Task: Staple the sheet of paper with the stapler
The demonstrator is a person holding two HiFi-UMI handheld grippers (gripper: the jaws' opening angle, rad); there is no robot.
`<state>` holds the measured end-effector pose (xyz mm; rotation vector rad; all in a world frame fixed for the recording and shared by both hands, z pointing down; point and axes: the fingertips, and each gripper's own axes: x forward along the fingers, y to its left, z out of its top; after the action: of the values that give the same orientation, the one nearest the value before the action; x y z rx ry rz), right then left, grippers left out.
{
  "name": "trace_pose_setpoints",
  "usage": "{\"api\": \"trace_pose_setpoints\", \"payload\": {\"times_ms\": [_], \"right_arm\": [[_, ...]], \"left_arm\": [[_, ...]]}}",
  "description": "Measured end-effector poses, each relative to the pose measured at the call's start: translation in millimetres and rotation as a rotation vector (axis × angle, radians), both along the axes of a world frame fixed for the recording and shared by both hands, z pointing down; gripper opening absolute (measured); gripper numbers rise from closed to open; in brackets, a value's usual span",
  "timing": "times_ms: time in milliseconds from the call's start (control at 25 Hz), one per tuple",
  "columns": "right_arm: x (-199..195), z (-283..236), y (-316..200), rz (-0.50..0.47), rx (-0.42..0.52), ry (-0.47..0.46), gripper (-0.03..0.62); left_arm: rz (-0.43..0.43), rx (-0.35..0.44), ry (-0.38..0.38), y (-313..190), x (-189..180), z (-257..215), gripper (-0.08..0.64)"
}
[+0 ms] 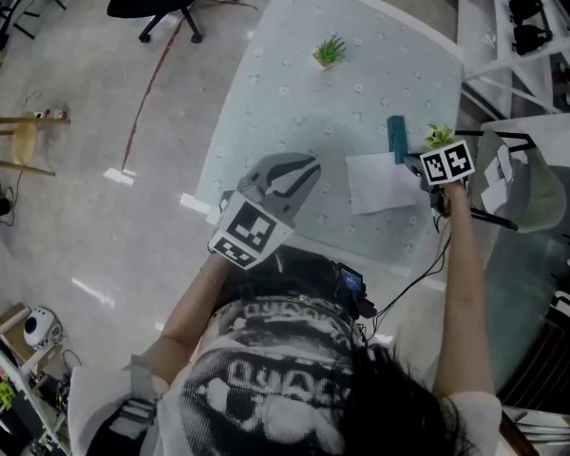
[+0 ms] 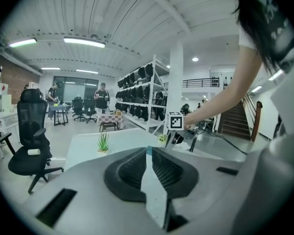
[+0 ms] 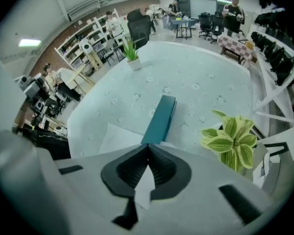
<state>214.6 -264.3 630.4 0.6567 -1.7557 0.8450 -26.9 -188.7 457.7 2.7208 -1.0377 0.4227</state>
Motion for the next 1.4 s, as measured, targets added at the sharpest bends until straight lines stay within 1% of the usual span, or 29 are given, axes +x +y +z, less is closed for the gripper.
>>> {"api": "trace_pose_setpoints", "payload": {"times_ms": [80,160,280,360,520,640,800,1000,1120,1400], "right_arm": [[-1.1,-11.4,-2.2,0.086,0.067,-0.046,0.003],[-0.3,-19.9,-2.4,0.151,0.142,-0.060,0.002],[-0.6,-25.4,6.7,0.183,0.247,-0.035,0.000],[-4.3,-33.7,15.9,0.229,0.315,-0.046,0.000],[-18.7,-58.1,38.9,0.381,0.428,-0.146,-0.002],[-31.3,-66.9,64.2,0.448,0.479,-0.204,-0.002],[-44.1,-73.6,102.0,0.518,0.519,-0.264,-0.002],[-53.7,-91.4,143.8,0.621,0.567,-0.343,-0.002],[-57.9,-100.1,172.0,0.632,0.578,-0.385,-0.002],[-49.9,-114.3,229.7,0.557,0.625,-0.414,-0.002]], "left_arm": [[-0.004,0.003,-0.008,0.8,-9.0,-3.1,0.034],[0.000,0.005,-0.015,2.0,-13.9,-5.3,0.034],[0.015,0.005,-0.010,6.2,-17.9,-8.8,0.034],[0.041,0.000,-0.008,10.8,-18.7,-8.7,0.034],[0.110,-0.021,-0.027,18.4,-16.7,0.4,0.034],[0.146,-0.021,-0.027,22.3,-8.1,4.6,0.034],[0.192,-0.010,-0.012,33.0,11.6,2.9,0.034],[0.240,-0.011,-0.024,56.6,34.6,0.8,0.034],[0.227,-0.015,-0.032,72.7,44.2,0.0,0.034],[0.160,-0.007,-0.051,124.0,63.1,-5.1,0.034]]}}
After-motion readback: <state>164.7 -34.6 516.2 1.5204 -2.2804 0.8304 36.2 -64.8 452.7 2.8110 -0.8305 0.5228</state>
